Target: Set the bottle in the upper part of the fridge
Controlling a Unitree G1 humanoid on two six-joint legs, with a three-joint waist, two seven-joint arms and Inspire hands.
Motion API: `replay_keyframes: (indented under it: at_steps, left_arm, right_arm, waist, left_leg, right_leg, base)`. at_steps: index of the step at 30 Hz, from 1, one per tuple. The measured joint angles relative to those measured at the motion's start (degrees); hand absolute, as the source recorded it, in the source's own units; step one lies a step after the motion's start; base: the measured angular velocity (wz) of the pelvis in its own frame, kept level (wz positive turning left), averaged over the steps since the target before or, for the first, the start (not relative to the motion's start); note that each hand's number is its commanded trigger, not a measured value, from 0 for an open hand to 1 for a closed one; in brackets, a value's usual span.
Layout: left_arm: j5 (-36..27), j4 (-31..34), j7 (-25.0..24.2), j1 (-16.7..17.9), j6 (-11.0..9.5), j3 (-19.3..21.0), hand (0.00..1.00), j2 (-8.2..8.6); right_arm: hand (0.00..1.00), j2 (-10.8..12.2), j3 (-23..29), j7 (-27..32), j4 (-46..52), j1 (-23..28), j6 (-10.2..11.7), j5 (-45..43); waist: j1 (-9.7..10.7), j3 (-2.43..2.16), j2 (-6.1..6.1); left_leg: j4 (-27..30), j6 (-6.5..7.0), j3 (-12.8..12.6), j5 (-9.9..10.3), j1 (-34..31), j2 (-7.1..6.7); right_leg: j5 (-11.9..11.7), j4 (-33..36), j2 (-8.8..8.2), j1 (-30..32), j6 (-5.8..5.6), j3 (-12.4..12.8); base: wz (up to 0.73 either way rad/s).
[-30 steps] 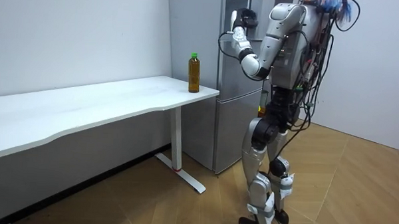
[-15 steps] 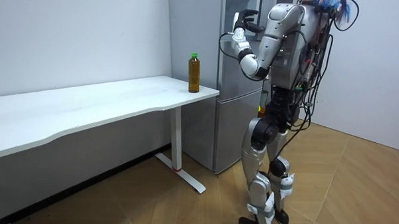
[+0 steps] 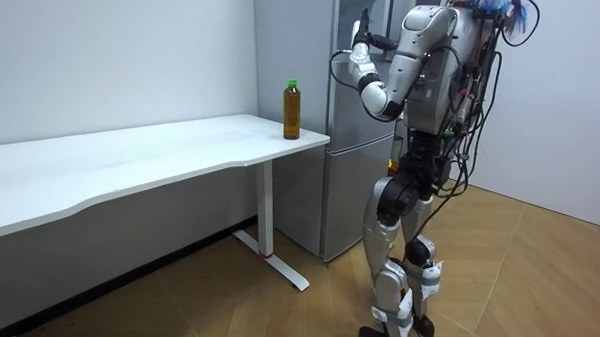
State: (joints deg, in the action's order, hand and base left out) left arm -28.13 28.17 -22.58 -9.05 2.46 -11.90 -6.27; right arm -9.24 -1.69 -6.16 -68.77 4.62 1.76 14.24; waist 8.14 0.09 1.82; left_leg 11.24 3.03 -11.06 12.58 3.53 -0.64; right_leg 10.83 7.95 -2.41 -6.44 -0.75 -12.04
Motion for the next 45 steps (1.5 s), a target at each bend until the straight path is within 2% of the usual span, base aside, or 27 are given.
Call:
replay_keyframes:
  at_steps: [6, 9, 13, 15, 18, 21, 24, 27, 28, 31, 35, 36, 41, 45]
  left_arm:
    - [0.0, 0.0, -0.5, 0.0, 0.2, -2.6, 0.00, -0.18]
    - [-0.3, 0.0, -0.6, 0.0, 0.4, -3.4, 0.00, -0.18]
    - [-0.5, 0.0, -0.8, 0.0, 1.3, -4.1, 0.00, -0.23]
    - [-1.6, -0.1, -1.4, -0.1, 1.3, -4.1, 0.00, -0.29]
    - [-1.7, -0.1, -1.9, -0.1, 1.3, -4.1, 0.00, -0.53]
    - [-1.7, -0.1, -2.2, -0.1, 1.2, -4.4, 0.00, -1.71]
    - [-1.6, -0.9, -2.9, -0.1, 1.2, -5.3, 0.00, -3.54]
    - [-1.6, -1.6, -3.0, -0.1, 1.3, -5.9, 0.00, -3.65]
    - [-1.7, -1.6, -3.1, -0.1, 1.3, -6.3, 0.00, -3.94]
    - [-3.6, -1.7, -3.2, -0.1, 1.3, -6.4, 0.00, -4.83]
    - [-3.8, -1.6, -3.3, -0.2, 1.1, -6.3, 0.00, -5.09]
    - [-3.8, -1.6, -3.2, -0.2, 1.0, -6.3, 0.00, -5.09]
    - [-3.8, -1.8, -3.0, -0.2, 1.0, -6.4, 0.00, -4.96]
    - [-3.7, -2.1, -2.9, -0.5, 1.0, -6.4, 0.00, -4.54]
  right_arm:
    - [0.00, -0.2, -0.9, -0.9, 0.1, -0.1, 0.0, 0.7]
    - [0.00, -0.4, -0.9, -1.0, 0.0, -0.2, 0.0, 1.0]
    - [0.00, -0.8, -0.8, -0.9, 0.0, 0.0, 0.0, 1.4]
    - [0.00, -0.8, -0.7, -0.8, 0.2, -0.4, 0.2, 1.8]
    - [0.00, -0.6, 0.5, -0.9, -0.1, -0.5, 0.7, 2.1]
    - [0.00, -0.6, 0.7, -0.8, 0.0, -0.2, 0.7, 3.7]
    - [0.00, -0.7, 0.9, -0.6, 0.0, 0.0, 0.7, 5.5]
    - [0.00, -0.7, 1.1, -0.6, -0.1, 0.0, 0.7, 5.7]
    - [0.00, -0.8, 1.3, -0.6, -0.4, 0.1, 0.7, 5.9]
    - [0.00, -1.1, 1.3, -0.7, -0.5, 0.5, 0.6, 6.7]
    - [0.00, -2.1, 1.4, -0.8, -0.5, 1.5, 0.1, 6.4]
    - [0.00, -2.2, 1.9, -1.0, -0.5, 1.7, 0.0, 5.6]
    - [0.00, -2.3, 3.0, -1.1, -0.5, 3.4, -0.1, 5.3]
    - [0.00, -2.2, 3.1, -0.9, -0.7, 4.2, -0.2, 3.5]
  waist:
    - [0.2, -0.37, 0.58]
    - [1.2, -0.38, 0.98]
    - [1.9, -0.36, 1.62]
    - [3.5, -0.18, 2.06]
    - [4.4, -0.13, 2.11]
    - [5.2, -0.10, 2.13]
    - [7.1, 0.11, 2.12]
    - [7.4, 0.18, 2.11]
    - [7.4, 0.19, 2.12]
    - [7.6, 0.26, 2.14]
    - [8.0, 0.42, 2.28]
    - [8.7, 0.47, 2.20]
    - [9.8, 0.50, 2.14]
    - [11.0, 0.63, 1.98]
  left_leg:
    - [-0.1, -0.01, -1.4, 0.0, 0.3, 0.27]
    - [-0.6, -0.02, -1.9, 0.0, 0.7, 0.40]
    - [-1.6, -0.21, -4.1, 0.1, 2.3, 0.93]
    - [-1.6, -0.24, -4.8, 0.1, 2.3, 1.09]
    - [-2.0, -0.42, -6.2, 0.1, 2.8, 1.37]
    - [-2.0, -0.80, -7.9, 0.3, 3.2, 1.79]
    - [-2.0, -1.01, -9.1, 0.5, 3.2, 2.02]
    - [-2.1, -1.28, -10.4, 0.7, 3.4, 2.29]
    - [-2.0, -1.41, -11.0, 0.8, 3.5, 2.47]
    - [-2.0, -1.80, -12.5, 1.1, 3.7, 2.99]
    - [-2.0, -2.22, -14.1, 1.3, 4.0, 3.42]
    - [-2.0, -2.23, -14.1, 1.3, 4.0, 3.44]
    - [-1.6, -2.23, -15.6, 1.3, 4.2, 3.59]
    - [-1.4, -2.54, -16.0, 1.5, 4.2, 3.96]
  right_leg:
    - [0.0, 0.7, 0.10, 0.7, 0.04, 1.1]
    - [-0.1, 0.9, 0.30, 0.7, 0.14, 1.8]
    - [-0.4, 0.9, 0.65, 0.4, 0.40, 3.9]
    - [-0.5, 0.9, 0.84, 0.7, 0.50, 4.1]
    - [-0.5, 0.8, 0.97, 1.2, 0.56, 5.4]
    - [-0.7, 0.7, 1.45, 1.4, 0.76, 6.8]
    - [-0.8, 0.8, 1.59, 1.8, 0.83, 7.8]
    - [-0.8, 0.8, 1.94, 2.2, 0.91, 9.3]
    - [-0.9, 0.8, 2.27, 2.5, 0.99, 10.4]
    - [-1.1, 0.8, 2.80, 2.7, 1.28, 11.7]
    - [-1.1, 0.8, 3.50, 3.3, 1.46, 13.7]
    - [-1.1, 0.8, 3.53, 3.3, 1.47, 13.7]
    - [-1.2, 1.0, 3.69, 3.5, 1.52, 15.1]
    - [-1.3, 1.2, 3.94, 3.7, 1.69, 15.2]
  base:
    - [-0.11]
    - [-0.11]
    - [-0.27]
    - [-0.18]
    - [-0.27]
    - [-0.29]
    - [-0.16]
    - [-0.25]
    - [-0.32]
    - [-0.28]
    - [-0.23]
    - [-0.08]
    - [-0.12]
    - [-0.07]
